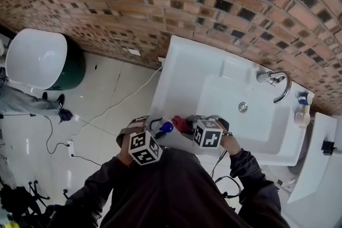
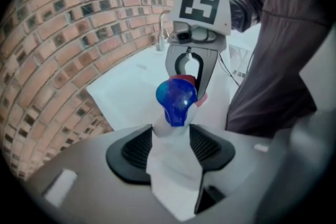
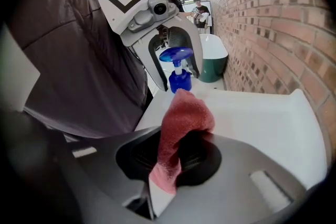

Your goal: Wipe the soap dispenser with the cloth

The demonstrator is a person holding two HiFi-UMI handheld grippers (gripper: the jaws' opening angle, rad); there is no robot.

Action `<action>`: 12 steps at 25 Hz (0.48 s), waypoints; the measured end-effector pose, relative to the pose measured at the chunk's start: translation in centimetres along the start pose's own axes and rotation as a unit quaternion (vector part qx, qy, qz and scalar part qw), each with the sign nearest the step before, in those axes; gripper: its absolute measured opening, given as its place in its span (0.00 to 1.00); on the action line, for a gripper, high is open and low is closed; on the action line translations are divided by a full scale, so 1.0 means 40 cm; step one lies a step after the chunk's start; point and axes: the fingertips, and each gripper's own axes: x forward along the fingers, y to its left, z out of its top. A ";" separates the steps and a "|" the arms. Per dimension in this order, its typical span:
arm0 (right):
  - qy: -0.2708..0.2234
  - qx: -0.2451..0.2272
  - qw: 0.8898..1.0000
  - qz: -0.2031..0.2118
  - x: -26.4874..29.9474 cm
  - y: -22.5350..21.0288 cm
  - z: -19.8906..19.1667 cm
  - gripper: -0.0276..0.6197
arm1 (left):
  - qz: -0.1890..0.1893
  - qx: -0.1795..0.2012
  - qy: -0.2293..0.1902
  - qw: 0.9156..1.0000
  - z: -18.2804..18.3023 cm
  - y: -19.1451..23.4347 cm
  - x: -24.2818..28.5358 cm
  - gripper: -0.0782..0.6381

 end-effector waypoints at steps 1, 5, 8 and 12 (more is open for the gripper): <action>-0.007 0.015 1.000 0.001 -0.011 -0.003 0.000 0.14 | 0.001 -0.009 -0.006 1.000 0.000 -0.001 -0.004 0.43; -0.084 0.124 0.988 0.036 -0.099 -0.046 0.028 0.14 | 0.015 -0.028 -0.021 0.999 0.000 -0.001 -0.028 0.36; -0.132 0.171 0.971 0.100 -0.151 -0.085 0.072 0.14 | 0.010 -0.048 -0.038 0.998 0.004 -0.019 -0.044 0.34; -0.124 0.151 0.963 0.187 -0.149 -0.100 0.128 0.14 | -0.008 -0.084 -0.065 0.994 0.023 -0.041 -0.047 0.34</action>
